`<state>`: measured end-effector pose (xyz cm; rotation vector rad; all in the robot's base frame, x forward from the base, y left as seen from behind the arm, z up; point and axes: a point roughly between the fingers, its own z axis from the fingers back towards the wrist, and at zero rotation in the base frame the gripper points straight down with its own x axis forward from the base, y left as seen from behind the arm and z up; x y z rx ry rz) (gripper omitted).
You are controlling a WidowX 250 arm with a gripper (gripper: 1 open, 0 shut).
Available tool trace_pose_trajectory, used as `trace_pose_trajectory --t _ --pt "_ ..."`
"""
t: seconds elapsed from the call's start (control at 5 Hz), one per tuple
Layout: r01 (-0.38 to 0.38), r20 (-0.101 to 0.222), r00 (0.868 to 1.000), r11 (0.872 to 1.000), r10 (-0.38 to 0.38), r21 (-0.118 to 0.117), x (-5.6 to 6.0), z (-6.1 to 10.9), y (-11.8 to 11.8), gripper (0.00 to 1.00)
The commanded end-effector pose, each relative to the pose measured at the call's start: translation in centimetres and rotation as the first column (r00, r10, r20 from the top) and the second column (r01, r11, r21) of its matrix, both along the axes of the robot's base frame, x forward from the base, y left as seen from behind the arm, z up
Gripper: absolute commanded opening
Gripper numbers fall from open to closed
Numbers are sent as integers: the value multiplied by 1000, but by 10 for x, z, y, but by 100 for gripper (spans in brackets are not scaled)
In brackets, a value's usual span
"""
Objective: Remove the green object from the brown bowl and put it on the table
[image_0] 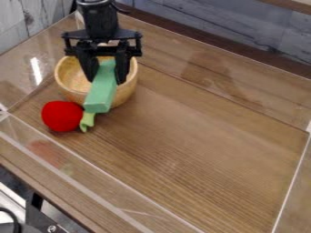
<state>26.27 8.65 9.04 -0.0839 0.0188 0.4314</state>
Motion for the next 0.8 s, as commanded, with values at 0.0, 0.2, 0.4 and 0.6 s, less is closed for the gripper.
trace_pose_trajectory --t 0.0,0.2,0.4,0.6 --pt "6 42 999 1000 -6 13 15 2 4 0" --pt "-17 41 999 1000 17 12 17 -12 -12 0" --pt "17 35 999 1000 -17 13 16 -21 -39 0" --pt "26 31 999 1000 -26 9 14 -28 -56 0"
